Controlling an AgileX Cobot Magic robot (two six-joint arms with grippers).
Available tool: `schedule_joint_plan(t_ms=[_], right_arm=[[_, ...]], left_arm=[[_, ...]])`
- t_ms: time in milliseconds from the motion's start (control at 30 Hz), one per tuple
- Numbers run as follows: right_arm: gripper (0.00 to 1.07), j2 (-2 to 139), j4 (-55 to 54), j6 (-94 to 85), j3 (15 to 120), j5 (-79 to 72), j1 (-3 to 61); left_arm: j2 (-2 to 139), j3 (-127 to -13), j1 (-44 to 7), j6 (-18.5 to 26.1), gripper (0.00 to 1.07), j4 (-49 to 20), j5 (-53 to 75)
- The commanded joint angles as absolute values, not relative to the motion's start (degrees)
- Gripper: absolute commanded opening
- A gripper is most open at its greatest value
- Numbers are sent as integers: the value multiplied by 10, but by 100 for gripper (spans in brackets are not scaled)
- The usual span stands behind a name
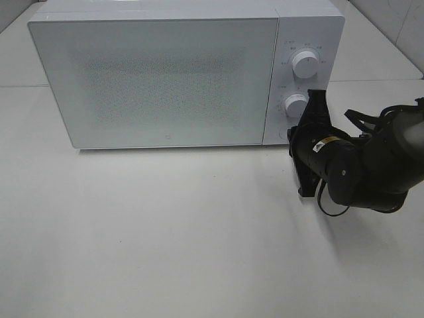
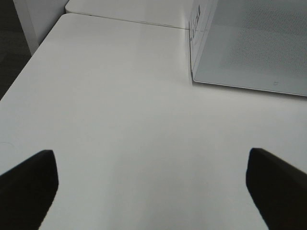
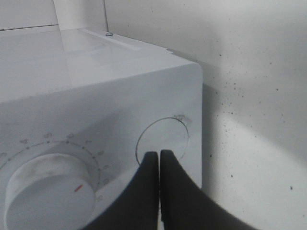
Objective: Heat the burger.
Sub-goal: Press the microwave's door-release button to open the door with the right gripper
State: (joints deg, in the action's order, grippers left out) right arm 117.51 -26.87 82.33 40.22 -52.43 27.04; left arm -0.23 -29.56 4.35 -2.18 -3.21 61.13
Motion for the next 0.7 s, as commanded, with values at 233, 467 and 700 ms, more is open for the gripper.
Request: schedule_joint_plan(t_ms=[233,467,700], right_arm=[[0,1195,-260,819,433,-520,260],[0,1196,-267,810,434,-533,254],[0,1196,-268,806,434,-549,254]], left_arm=[[-7,-296,45,-25,100,-32,612],[-7,-296,45,-25,100,-32,612],[-7,-296,45,-25,100,-32,612]])
